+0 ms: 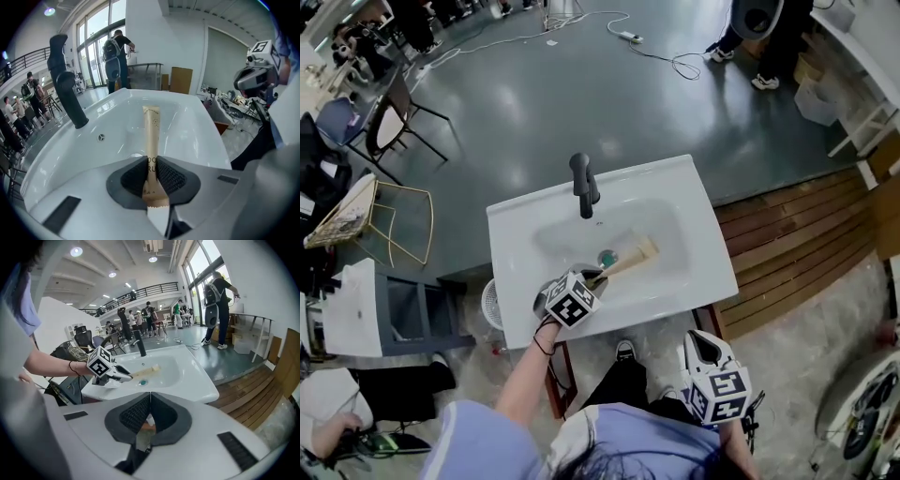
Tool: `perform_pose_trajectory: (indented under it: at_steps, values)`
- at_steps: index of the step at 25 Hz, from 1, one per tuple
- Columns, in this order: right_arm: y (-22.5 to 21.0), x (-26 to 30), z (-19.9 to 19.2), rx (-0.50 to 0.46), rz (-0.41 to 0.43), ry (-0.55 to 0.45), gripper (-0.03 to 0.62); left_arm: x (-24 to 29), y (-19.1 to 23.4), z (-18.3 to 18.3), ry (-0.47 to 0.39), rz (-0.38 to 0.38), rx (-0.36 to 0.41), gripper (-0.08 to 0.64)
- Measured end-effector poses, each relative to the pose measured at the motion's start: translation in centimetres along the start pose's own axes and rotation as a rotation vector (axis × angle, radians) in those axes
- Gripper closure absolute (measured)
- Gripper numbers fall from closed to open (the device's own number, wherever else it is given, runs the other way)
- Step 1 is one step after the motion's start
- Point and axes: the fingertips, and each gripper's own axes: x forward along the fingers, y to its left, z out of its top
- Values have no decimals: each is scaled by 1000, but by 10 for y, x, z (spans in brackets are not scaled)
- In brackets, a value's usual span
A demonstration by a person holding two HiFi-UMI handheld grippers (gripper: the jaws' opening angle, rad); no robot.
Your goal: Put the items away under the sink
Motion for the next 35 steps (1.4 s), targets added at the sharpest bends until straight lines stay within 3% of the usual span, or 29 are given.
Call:
perform_pose_trajectory:
  at_steps: [6,13,18,27,35]
  values:
    - [-6,-27,-9,-25,31,-31,577,-32,-43,21,-15,45,9,494]
    - [-10,-60,-22,-52,61,-63,577,-81,-119,36,-78,66,-109,494]
    - [1,-80,-34,-89,100,-85,577,-106,-169,22,-82,93,-155,494]
    - [18,-115,-60,-153,153,-121,577,-137,-244,-16,-95,152,-309,494]
    - [22,-156,-94,-179,174,-154,577,-151,-310,-38,-87,206,-383,494]
